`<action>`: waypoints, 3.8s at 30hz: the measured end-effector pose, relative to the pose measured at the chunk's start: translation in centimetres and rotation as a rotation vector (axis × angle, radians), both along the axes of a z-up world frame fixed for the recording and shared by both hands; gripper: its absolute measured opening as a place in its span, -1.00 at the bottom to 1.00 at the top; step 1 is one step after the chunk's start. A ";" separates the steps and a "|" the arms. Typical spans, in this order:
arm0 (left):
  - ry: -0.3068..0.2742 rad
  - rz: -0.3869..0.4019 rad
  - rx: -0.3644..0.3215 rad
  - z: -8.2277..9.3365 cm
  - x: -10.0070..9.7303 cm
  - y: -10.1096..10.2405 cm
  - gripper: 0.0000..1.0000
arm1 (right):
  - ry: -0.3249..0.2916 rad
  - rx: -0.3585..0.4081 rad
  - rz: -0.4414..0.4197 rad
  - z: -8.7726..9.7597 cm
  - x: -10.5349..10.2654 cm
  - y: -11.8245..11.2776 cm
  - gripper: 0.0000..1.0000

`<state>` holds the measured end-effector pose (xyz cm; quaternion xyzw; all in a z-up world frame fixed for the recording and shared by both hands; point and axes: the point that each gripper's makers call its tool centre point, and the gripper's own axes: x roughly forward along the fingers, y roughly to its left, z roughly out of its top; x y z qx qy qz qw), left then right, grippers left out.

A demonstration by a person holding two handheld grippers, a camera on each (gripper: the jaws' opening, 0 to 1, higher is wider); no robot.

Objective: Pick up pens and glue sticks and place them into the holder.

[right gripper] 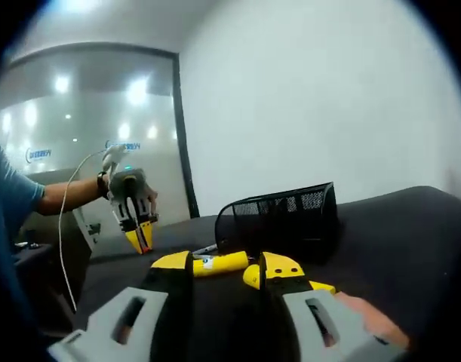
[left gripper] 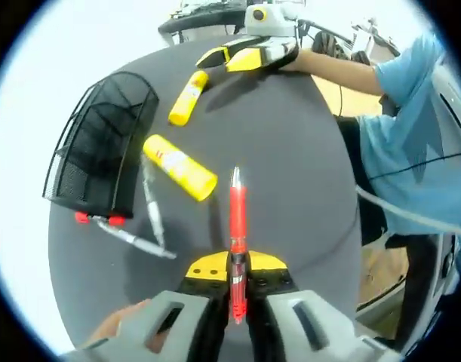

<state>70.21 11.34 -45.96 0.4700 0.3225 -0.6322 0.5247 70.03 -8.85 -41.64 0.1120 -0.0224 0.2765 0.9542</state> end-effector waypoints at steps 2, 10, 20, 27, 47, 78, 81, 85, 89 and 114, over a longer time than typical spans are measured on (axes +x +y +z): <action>0.017 0.013 0.004 -0.2 -1.1 -0.9 -0.94 | -0.001 0.015 -0.007 0.2 0.0 -0.3 -0.37; 0.068 0.076 0.018 -0.5 -3.9 -4.2 -0.94 | -0.028 0.096 -0.038 1.4 -0.2 -1.6 -0.38; 0.074 0.154 0.053 -1.4 -6.1 -8.2 -0.94 | -0.027 0.233 -0.133 2.7 -1.6 -4.6 -0.40; 0.075 0.151 0.094 -1.9 -8.1 -10.9 -0.94 | 0.016 0.192 -0.138 2.6 -5.5 -4.4 -0.40; 0.009 0.095 0.226 -3.7 -10.0 -16.5 -0.94 | 0.135 0.039 -0.503 -1.6 -8.9 -8.7 -0.45; 0.098 0.171 -0.493 3.2 -7.7 -10.8 -0.42 | 0.273 -0.063 -0.310 -1.0 -10.5 -5.5 -0.45; 0.125 0.179 -0.630 3.7 -7.2 -9.5 -0.32 | 0.251 -0.194 -0.239 -0.5 -10.4 -4.5 -0.45; 0.126 0.203 -0.692 2.6 -6.9 -7.9 -0.24 | 0.227 -0.365 -0.092 0.0 -10.5 -2.2 -0.46; 0.127 0.227 -0.744 1.8 -6.9 -7.0 -0.19 | 0.184 -0.564 0.068 -0.2 -10.6 -0.6 -0.47; 0.240 0.419 -1.044 -0.2 -5.6 -2.2 0.37 | 0.427 -0.956 0.446 -5.5 -9.8 -0.1 -0.75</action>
